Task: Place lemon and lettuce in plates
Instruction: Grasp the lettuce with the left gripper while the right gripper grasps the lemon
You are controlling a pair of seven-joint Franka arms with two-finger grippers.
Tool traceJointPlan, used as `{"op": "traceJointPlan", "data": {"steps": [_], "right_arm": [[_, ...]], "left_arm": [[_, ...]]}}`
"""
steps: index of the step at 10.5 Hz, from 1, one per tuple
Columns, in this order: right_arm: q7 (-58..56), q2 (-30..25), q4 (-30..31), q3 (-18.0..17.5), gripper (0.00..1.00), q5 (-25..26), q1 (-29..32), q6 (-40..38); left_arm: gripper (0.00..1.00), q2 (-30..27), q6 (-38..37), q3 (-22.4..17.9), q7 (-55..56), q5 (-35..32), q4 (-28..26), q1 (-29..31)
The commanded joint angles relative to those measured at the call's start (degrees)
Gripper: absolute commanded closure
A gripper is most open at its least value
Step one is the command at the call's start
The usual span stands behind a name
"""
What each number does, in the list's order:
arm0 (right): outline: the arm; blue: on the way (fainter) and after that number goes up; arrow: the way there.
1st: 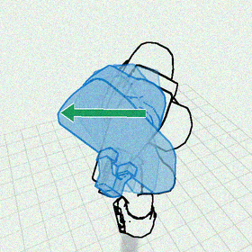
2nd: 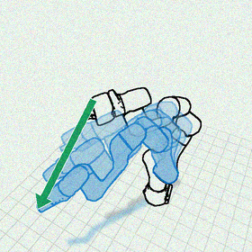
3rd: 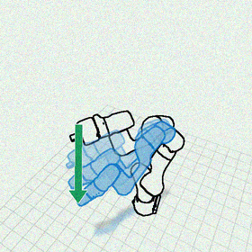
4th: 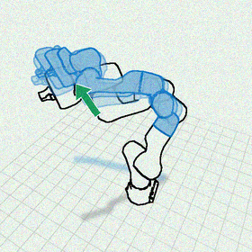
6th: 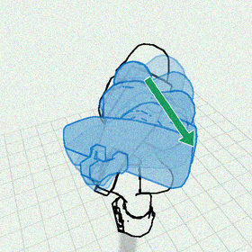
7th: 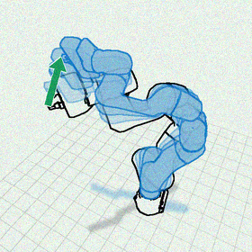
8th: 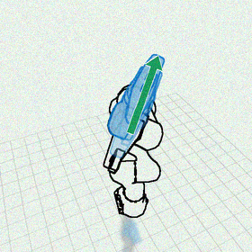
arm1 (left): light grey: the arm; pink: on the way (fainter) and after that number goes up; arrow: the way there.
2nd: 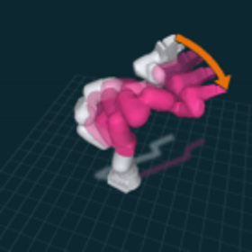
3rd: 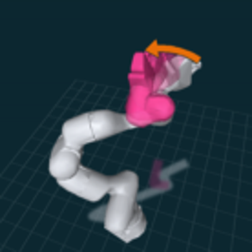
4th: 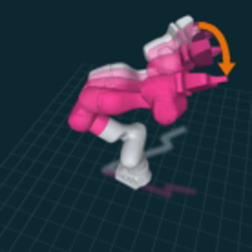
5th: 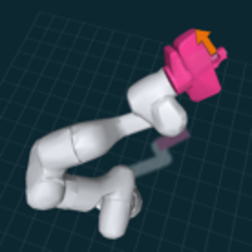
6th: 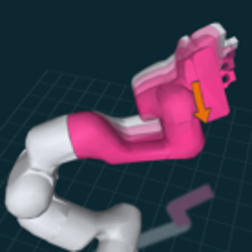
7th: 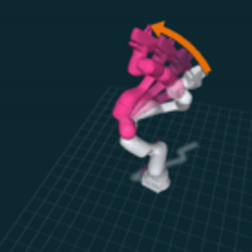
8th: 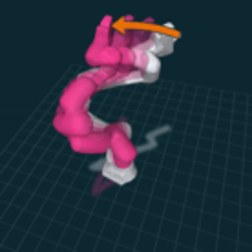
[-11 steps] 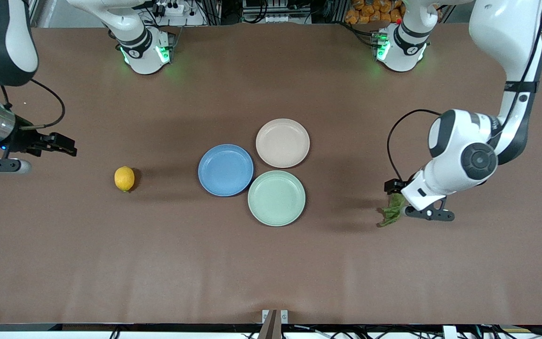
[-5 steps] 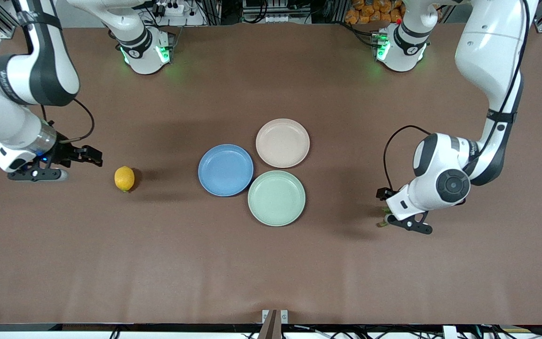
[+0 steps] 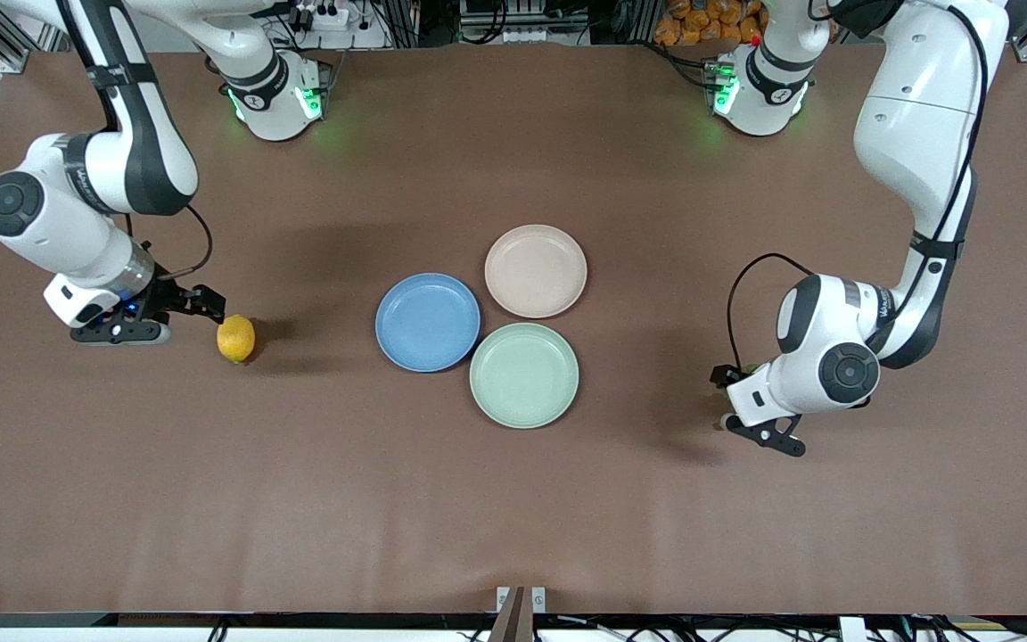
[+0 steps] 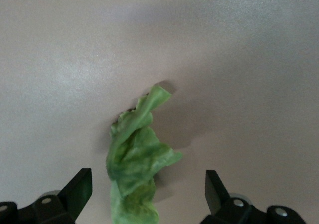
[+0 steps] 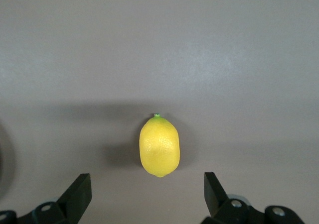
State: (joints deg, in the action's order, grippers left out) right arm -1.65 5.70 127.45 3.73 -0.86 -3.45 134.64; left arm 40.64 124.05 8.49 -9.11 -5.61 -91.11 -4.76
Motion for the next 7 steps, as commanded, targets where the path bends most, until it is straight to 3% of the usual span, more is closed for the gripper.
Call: {"op": "traceJointPlan", "data": {"steps": [1,5,6,7], "right_arm": [[-0.6,1.5,0.5,-0.3,0.0,-0.3,0.3,2.4],[-0.6,6.2,3.9,-0.3,0.0,-0.3,0.5,12.9],[-0.6,7.2,4.2,-0.3,0.0,-0.3,0.5,14.6],[-0.6,8.0,4.4,-0.3,0.0,-0.3,0.4,15.7]], "left_arm": [[0.0,2.1,1.5,-0.1,-1.8,-1.2,2.1,0.1],[0.0,3.3,1.9,-0.1,-1.7,-1.2,2.4,0.2],[0.23,3.6,1.8,-0.1,-1.3,-1.2,2.4,0.2],[0.89,3.6,1.8,-0.1,-0.9,-1.2,2.3,0.1]]}}
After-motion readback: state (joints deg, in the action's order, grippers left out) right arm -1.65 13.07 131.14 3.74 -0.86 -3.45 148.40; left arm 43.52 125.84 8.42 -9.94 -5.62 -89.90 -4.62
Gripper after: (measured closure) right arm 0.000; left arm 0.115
